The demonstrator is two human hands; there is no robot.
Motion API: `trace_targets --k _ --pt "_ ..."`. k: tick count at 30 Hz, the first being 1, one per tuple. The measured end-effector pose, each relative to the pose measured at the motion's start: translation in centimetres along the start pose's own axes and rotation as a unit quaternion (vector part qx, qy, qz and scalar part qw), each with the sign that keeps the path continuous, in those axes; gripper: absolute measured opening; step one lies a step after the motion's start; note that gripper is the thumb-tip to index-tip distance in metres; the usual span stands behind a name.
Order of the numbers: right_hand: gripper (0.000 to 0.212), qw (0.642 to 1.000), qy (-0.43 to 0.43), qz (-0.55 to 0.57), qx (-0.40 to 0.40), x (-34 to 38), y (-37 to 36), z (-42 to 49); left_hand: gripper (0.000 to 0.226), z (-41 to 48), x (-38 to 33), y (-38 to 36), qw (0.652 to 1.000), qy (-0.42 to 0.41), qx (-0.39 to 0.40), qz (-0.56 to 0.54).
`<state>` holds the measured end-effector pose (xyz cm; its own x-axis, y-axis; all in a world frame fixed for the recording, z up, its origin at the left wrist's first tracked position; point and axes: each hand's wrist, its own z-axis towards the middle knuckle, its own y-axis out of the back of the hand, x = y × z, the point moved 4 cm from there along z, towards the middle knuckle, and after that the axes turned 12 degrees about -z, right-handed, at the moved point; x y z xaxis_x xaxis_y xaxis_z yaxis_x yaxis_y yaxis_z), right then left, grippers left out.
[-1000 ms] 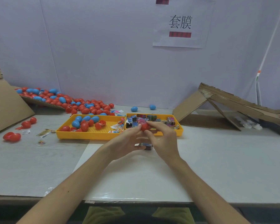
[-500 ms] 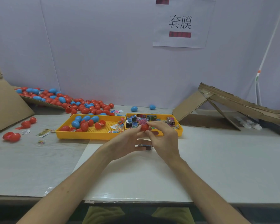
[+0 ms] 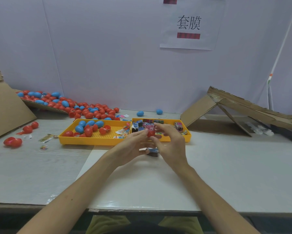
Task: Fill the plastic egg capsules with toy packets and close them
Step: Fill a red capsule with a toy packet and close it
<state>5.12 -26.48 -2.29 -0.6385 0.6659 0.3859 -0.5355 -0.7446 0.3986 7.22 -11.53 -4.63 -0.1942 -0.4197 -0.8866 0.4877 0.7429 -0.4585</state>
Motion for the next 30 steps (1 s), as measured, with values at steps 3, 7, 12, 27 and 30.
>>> trace_targets --k 3,7,12,27,30 --pt "0.032 1.000 0.000 -0.011 -0.016 0.0 0.0 0.0 0.049 -0.1 -0.1 -0.2 1.000 0.009 0.004 -0.003" --pt "0.031 1.000 0.003 -0.014 -0.019 0.0 0.0 -0.1 0.043 -0.1 0.1 0.1 0.999 0.023 0.003 -0.022" --pt "0.028 1.000 0.012 -0.005 -0.021 0.1 0.2 -0.2 0.033 0.0 0.2 0.3 0.999 0.032 0.006 -0.030" --pt "0.035 1.000 -0.011 -0.012 -0.023 -0.1 0.0 -0.1 0.053 -0.2 0.1 -0.6 0.997 0.054 0.050 -0.005" --pt "0.037 1.000 0.004 -0.015 -0.019 0.1 0.1 -0.1 0.049 -0.1 0.0 -0.7 0.999 0.019 0.028 0.011"
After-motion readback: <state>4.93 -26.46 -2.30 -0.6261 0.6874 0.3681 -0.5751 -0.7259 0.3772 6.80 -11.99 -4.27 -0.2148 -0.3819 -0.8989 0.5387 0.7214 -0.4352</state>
